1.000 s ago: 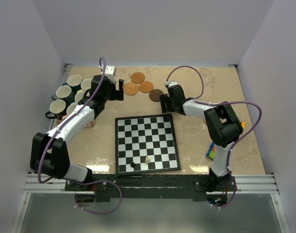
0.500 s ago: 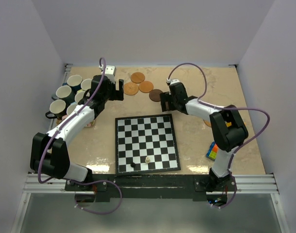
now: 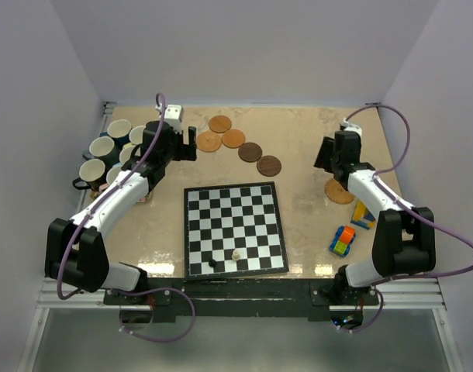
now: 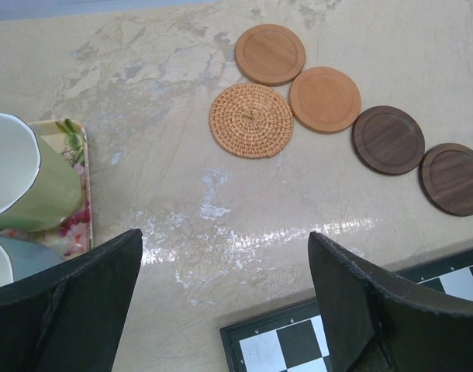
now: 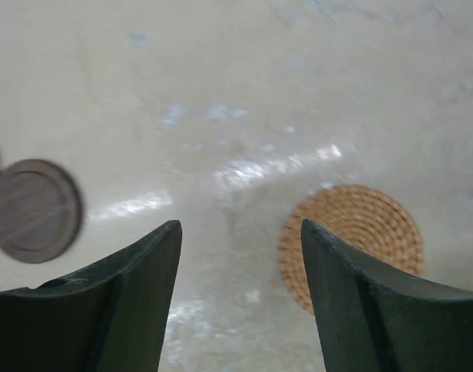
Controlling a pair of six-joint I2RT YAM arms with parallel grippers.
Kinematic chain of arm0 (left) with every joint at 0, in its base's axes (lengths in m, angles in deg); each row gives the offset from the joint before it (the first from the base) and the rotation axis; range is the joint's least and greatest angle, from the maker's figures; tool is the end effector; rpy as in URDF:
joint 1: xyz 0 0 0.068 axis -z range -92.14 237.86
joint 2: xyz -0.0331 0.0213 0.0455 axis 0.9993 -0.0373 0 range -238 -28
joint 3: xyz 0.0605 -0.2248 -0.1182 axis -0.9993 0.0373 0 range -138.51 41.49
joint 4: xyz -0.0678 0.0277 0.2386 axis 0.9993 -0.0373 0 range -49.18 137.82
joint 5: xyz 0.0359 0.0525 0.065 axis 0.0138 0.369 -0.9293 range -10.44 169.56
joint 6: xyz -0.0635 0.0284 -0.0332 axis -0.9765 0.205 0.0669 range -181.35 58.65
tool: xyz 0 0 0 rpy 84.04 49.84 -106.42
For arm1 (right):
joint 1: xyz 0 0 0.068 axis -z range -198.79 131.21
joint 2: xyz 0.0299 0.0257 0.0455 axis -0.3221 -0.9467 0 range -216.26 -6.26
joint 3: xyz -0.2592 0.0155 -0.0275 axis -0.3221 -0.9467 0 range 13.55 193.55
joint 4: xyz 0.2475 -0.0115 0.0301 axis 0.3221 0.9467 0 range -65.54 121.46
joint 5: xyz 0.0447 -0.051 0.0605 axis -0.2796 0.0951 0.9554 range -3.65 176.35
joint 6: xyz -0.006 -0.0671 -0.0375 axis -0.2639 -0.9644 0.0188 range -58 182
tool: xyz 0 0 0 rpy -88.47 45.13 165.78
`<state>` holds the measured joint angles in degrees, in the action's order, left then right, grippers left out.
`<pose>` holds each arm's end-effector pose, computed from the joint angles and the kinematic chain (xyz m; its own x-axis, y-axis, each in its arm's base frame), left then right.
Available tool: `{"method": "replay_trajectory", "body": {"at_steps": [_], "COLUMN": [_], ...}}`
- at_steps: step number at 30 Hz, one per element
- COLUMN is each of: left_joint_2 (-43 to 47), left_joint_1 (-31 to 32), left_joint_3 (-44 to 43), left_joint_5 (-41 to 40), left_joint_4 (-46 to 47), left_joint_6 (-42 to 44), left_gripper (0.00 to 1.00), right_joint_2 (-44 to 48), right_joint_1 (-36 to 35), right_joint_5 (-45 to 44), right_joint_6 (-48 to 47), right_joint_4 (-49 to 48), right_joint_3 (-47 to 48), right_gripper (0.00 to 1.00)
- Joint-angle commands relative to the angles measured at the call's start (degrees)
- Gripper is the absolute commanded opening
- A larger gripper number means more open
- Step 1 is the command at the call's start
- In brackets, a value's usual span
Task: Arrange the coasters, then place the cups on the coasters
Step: Move the coaster to the center of the board.
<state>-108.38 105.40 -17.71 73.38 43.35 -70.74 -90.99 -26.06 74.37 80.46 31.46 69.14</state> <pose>0.3280 -0.0964 0.2737 -0.4409 -0.0308 -0.8970 0.1369 0.9854 -0.1011 0.3395 0.0297 0.2221 -0.5413 0.2431 -0.8049 0.2255 0.9642 0.1396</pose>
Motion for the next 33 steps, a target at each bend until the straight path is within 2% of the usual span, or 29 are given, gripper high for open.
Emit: {"method": "replay_trajectory", "body": {"at_steps": [1, 5, 10, 33], "left_joint_2": [3.8, 3.9, 4.2, 4.6], "left_joint_1": [0.0, 0.0, 0.0, 0.0], "left_joint_3": [0.6, 0.8, 0.9, 1.0], "left_joint_5": [1.7, 1.6, 1.4, 2.0], "left_joint_4": [3.3, 3.2, 3.3, 3.4], "left_joint_6": [-0.9, -1.0, -0.9, -1.2], "left_gripper": [0.92, 0.92, 0.92, 0.92], "right_joint_2": [0.2, -3.2, -4.3, -6.0], "right_joint_1": [5.2, 8.9, 9.6, 11.3], "right_joint_5": [2.7, 3.4, 0.1, -1.1], "right_joint_6": [2.7, 3.6, 4.3, 6.0], "right_joint_4": [0.4, -0.7, -1.2, -2.1], "right_joint_3": [-4.3, -5.2, -5.8, -8.8], "right_gripper": [0.63, 0.54, 0.46, 0.42]}}
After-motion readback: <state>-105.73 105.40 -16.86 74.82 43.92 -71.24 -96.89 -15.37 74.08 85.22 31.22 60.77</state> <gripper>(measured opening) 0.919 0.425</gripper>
